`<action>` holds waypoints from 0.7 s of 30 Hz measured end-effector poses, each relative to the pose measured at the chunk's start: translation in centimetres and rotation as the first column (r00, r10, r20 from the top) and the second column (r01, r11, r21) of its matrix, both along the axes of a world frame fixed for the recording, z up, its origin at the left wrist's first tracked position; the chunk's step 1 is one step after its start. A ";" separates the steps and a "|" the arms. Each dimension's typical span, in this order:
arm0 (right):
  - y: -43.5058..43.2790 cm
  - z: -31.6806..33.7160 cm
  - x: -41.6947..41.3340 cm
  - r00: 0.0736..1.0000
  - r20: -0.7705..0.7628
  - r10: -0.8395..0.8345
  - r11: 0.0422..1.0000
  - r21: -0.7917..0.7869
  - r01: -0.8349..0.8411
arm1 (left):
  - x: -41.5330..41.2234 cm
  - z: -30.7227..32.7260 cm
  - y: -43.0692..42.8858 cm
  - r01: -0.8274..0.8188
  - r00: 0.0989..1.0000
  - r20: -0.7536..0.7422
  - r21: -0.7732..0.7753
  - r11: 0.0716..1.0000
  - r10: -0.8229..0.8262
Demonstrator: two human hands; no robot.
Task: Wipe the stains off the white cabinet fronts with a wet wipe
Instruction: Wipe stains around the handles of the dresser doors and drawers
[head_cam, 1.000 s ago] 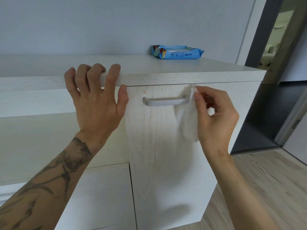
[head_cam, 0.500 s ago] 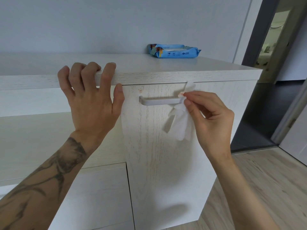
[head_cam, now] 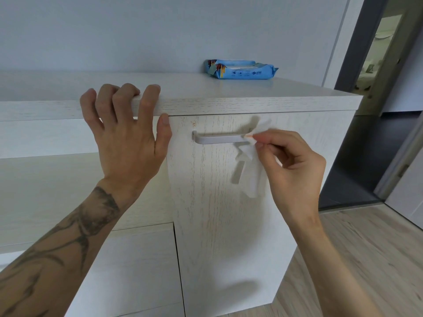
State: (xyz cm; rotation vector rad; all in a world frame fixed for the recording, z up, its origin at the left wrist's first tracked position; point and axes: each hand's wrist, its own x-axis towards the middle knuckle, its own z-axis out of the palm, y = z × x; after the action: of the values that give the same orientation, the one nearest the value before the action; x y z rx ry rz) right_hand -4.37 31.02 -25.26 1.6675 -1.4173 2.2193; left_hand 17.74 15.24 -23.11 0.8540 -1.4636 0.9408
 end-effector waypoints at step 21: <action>0.5 0.7 -0.2 0.993 0.117 0.025 0.997 -0.079 -0.016 | 0.0 0.0 0.1 -0.008 1.000 0.002 0.016 1.000 0.008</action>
State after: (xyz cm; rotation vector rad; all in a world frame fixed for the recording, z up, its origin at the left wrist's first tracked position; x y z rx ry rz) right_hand -4.59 31.51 -24.56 1.5578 -1.3239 2.3879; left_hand 17.72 15.35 -23.13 0.8714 -1.4721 0.9364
